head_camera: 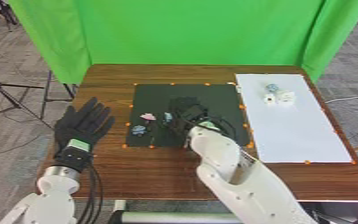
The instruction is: Arrange flowers
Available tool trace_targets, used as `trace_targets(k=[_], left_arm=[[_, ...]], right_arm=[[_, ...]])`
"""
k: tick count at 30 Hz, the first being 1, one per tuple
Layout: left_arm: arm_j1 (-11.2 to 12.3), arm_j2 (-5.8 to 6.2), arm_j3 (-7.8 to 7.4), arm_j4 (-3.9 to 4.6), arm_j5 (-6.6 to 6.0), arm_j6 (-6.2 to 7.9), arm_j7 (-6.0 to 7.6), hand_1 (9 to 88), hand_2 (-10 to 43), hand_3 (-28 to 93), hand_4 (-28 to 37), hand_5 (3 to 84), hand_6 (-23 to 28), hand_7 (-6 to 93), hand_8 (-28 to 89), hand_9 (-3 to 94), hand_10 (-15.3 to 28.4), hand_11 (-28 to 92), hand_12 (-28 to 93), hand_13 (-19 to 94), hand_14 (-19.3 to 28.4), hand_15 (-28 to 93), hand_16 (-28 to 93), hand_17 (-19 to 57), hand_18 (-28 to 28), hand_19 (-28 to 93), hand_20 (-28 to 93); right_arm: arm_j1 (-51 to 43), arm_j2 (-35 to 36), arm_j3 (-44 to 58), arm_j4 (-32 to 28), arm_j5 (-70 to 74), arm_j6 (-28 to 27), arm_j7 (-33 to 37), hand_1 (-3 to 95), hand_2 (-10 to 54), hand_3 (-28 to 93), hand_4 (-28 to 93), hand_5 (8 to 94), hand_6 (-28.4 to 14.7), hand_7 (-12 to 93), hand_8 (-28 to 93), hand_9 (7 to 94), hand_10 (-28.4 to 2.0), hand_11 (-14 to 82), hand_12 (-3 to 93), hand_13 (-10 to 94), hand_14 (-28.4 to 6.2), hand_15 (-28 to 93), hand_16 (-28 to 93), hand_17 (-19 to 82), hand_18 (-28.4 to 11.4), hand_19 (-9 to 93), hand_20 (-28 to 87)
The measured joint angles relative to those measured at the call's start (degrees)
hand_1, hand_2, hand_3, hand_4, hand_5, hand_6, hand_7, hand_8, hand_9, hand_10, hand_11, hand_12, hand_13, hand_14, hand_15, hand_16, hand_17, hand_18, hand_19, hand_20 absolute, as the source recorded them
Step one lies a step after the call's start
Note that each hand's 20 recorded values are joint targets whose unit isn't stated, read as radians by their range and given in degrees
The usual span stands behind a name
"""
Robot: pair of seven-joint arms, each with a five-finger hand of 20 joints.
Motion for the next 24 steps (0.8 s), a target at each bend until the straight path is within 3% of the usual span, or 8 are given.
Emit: trace_targets(k=[5,7,10,12,24], left_arm=[[-1.02,-0.19,-2.70,0.04,0.57,-0.49,-2.28,26.7,16.9,73,-28.3,43.8,6.3,20.8,-11,41.4,13.9,25,12,29,15.5,46,-7,-4.1,15.2,42,12],[-2.09,0.63,-2.37,0.07,0.64,-0.97,-1.56,26.8,16.9,72,-28.3,43.9,6.2,20.7,-11,41.4,13.8,25,12,29,15.6,46,-7,-4.1,15.2,42,12],[-3.48,2.90,-1.11,0.14,0.74,-1.54,1.40,26.9,17.0,72,-28.3,43.9,6.2,20.7,-11,41.4,13.8,25,12,29,15.6,46,-7,-4.1,15.2,42,12],[-4.24,3.61,-0.96,0.21,0.87,-1.61,1.75,26.9,17.0,72,-28.3,44.0,6.2,20.7,-11,41.4,13.8,25,12,29,15.7,46,-7,-4.1,15.2,42,12],[-4.44,2.40,-2.20,0.18,1.49,-1.93,0.78,26.9,17.2,72,-28.3,44.1,6.2,20.5,-11,41.6,13.9,25,12,29,15.7,46,-7,-4.1,15.2,42,12]], right_arm=[[1.96,1.79,0.90,-0.24,1.35,3.80,2.17,40.2,-9.5,80,-28,60.0,-4.4,21,-13,60.5,-17.3,21.1,19.8,50,-16.0,53,22,26,-24.4,77,36],[3.58,2.43,1.48,-0.05,1.79,4.84,2.13,39.3,-9.5,81,-28,57.9,-5.3,20,-13,57.3,-18.5,18.9,18.8,46,-17.1,50,19,25,-24.4,76,34],[5.94,3.09,3.66,-0.12,2.36,5.08,2.84,38.1,-9.5,81,-28,54.7,-6.6,18,-12,52.0,-20.0,15.8,17.7,41,-18.9,45,15,24,-24.5,73,31],[6.52,3.44,6.37,-0.91,2.57,4.96,4.07,37.5,-9.5,81,-28,52.3,-7.4,16,-11,48.5,-20.4,14.0,17.0,37,-19.6,42,13,22,-24.6,70,29],[4.41,11.28,17.42,-1.20,4.91,0.45,12.06,37.9,-9.5,81,-28,48.1,-9.2,13,-11,41.5,-20.6,10.9,14.7,31,-19.2,33,9,20,-24.0,67,23]])
